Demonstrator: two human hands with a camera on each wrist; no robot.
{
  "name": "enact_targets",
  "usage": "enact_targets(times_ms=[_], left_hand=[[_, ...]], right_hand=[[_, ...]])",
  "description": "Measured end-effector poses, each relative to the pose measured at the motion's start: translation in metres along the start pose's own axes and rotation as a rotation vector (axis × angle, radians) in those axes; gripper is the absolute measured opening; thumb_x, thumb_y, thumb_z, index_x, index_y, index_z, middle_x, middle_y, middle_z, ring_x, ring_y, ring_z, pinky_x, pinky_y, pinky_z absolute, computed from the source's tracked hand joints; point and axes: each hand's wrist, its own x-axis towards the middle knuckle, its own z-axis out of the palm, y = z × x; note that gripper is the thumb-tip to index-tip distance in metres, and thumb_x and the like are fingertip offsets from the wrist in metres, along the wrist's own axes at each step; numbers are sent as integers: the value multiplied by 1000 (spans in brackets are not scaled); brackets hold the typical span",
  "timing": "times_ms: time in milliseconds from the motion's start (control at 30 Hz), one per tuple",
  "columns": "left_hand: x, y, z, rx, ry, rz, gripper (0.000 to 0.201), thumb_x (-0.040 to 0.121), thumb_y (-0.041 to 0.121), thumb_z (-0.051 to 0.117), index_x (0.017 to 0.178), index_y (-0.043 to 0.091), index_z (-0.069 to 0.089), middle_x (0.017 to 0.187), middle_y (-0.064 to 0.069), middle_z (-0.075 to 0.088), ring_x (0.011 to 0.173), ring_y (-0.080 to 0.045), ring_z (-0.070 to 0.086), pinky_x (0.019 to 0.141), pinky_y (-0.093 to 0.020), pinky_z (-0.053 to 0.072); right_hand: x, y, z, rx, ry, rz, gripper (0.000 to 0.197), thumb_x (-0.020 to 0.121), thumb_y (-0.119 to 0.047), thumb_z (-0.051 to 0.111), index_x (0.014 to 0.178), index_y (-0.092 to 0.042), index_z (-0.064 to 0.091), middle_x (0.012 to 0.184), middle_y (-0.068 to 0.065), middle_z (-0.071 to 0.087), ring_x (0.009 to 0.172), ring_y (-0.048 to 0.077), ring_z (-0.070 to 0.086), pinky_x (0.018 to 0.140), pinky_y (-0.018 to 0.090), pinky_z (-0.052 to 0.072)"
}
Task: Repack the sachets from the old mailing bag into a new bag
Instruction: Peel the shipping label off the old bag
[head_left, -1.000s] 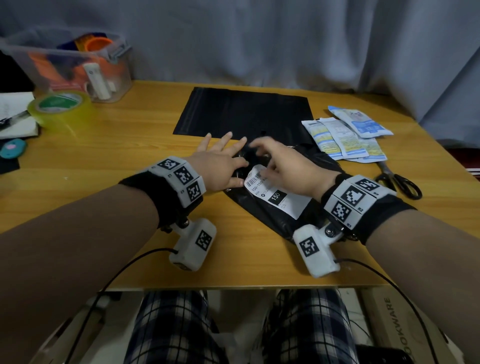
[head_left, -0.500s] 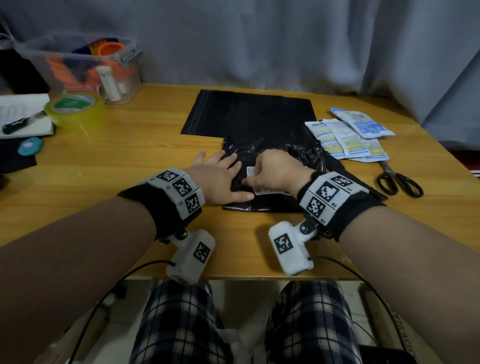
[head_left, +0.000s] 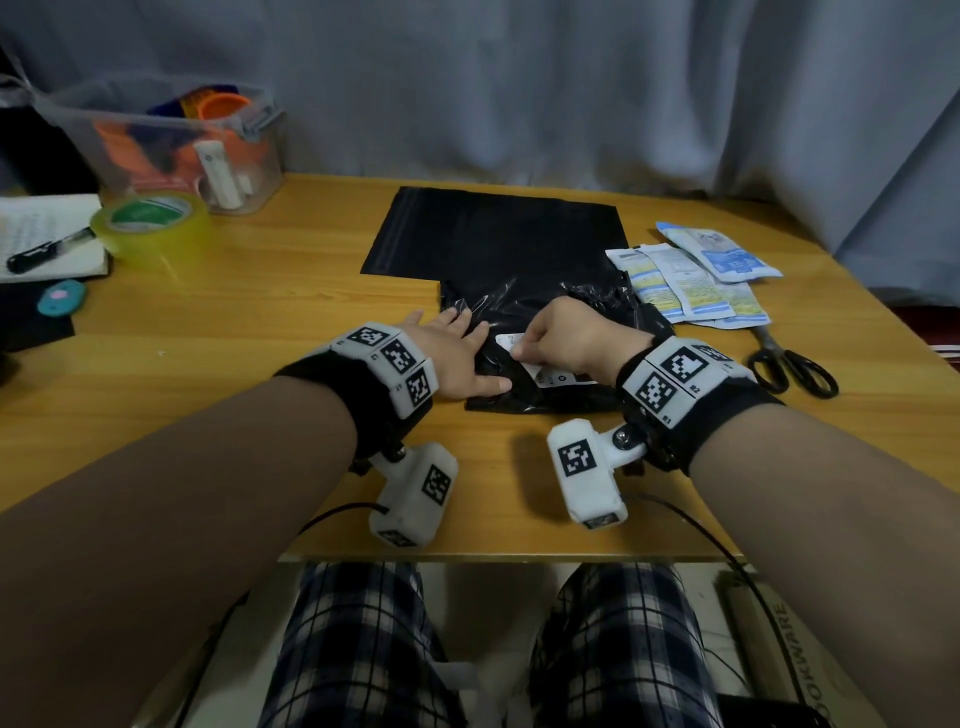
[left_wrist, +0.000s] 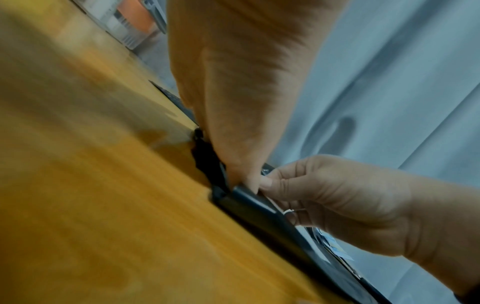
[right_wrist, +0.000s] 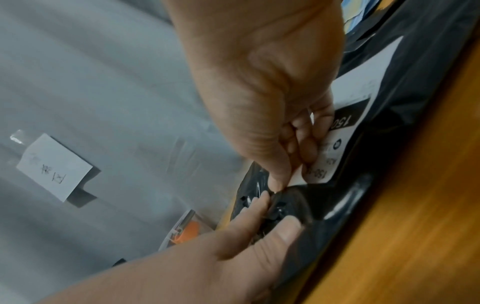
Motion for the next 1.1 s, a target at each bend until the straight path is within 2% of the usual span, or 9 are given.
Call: enact_targets(times_ms=[100,200,367,467,567,733,867,1000,1100], left_hand=[[-2,2,-3,35,-31,-17,89,86,73,22,151,21,-9,159,-3,-12,147,-20,-11,119,-49,-2],[-4,0,-2,30,-21,10,90,86,73,23,151,18,-6,159,-5,-10,147,-20,-12,119,-48,-3],[-5,0,-3,-97,91,74,90,88,69,24,151,8,3,160,-8,-6,147,-21,-6,120,-44,2],[-1,2,0,-62,63,85,100,83,72,33,151,7,-3,160,-8,-7,147,-21,-7,120,-44,4],[4,1,0,-45,11,70,106,80,74,36,150,8,-8,159,-6,-11,147,-20,-7,120,-46,4],[3,2,-2,-21,-31,52,107,80,75,36,150,10,-12,159,-4,-15,147,-20,-7,119,-47,5],[1,1,-1,-34,-33,53,104,81,73,36,149,10,-13,159,-4,-16,147,-20,-7,119,-48,6],[-2,2,-2,-22,-42,45,103,82,72,34,149,11,-14,158,-4,-17,147,-19,-7,119,-49,6],[-3,3,-3,-12,-45,38,103,83,72,33,149,11,-14,158,-4,-18,147,-19,-7,119,-49,7]], right_hand=[[-1,0,0,57,-14,24,29,88,-24,63,100,2,70,99,15,70,96,24,63,94,36,50],[-3,1,0,139,-19,37,28,85,-25,67,97,0,71,86,10,68,88,21,63,88,32,51],[-5,0,4,51,-60,14,42,86,-44,62,100,-5,72,101,10,70,99,21,63,87,31,49],[-5,2,1,47,-122,-4,47,81,-49,65,95,-5,70,91,8,68,88,19,62,81,31,49],[-8,3,-1,46,-178,-25,38,74,-46,74,86,-11,66,78,0,62,76,12,57,74,27,48],[-9,2,2,58,-164,-39,28,76,-36,75,82,-11,66,68,-1,60,63,9,54,58,17,43],[-8,3,2,97,-104,-13,14,80,-21,72,83,-8,70,69,1,62,63,10,57,59,19,46],[-7,7,0,160,-48,21,20,77,-19,72,85,0,72,71,7,63,69,16,58,64,26,48],[-7,11,-2,224,-38,38,22,76,-17,72,85,3,71,64,7,61,61,15,55,61,26,47]])
